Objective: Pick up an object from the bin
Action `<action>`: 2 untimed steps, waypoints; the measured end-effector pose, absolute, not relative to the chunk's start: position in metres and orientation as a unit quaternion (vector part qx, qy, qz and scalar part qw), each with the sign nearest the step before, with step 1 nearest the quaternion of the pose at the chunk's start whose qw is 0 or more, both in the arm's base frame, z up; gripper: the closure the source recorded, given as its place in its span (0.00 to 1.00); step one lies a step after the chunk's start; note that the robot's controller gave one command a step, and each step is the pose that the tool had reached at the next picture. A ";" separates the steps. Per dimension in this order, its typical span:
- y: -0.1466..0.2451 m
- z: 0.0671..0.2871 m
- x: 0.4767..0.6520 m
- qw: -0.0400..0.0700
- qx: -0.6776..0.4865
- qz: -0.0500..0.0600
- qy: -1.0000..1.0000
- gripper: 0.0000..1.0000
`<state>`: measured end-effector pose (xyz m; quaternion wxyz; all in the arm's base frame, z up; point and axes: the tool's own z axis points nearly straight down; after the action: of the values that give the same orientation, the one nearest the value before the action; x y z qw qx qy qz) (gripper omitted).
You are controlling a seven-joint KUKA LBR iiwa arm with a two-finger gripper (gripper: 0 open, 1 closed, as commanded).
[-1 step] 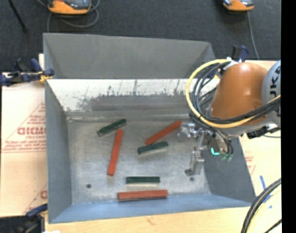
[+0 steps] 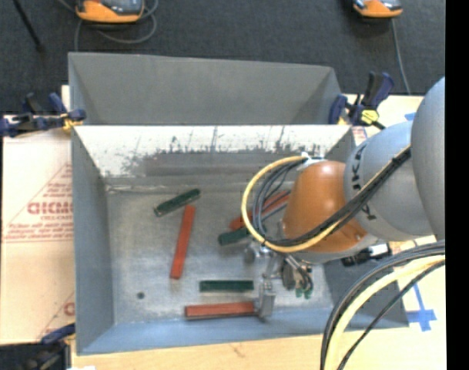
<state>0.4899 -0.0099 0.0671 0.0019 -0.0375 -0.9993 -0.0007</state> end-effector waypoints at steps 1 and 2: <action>0.046 0.071 0.500 -0.003 -0.053 -0.001 -0.999 0.00; 0.043 0.071 0.500 -0.002 -0.053 0.000 -0.999 1.00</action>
Offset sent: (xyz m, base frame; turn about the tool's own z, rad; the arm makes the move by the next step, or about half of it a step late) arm 0.0083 0.0534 0.0029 0.0366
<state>0.4998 0.0434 0.0712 -0.0022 -0.0530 -0.9986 -0.0004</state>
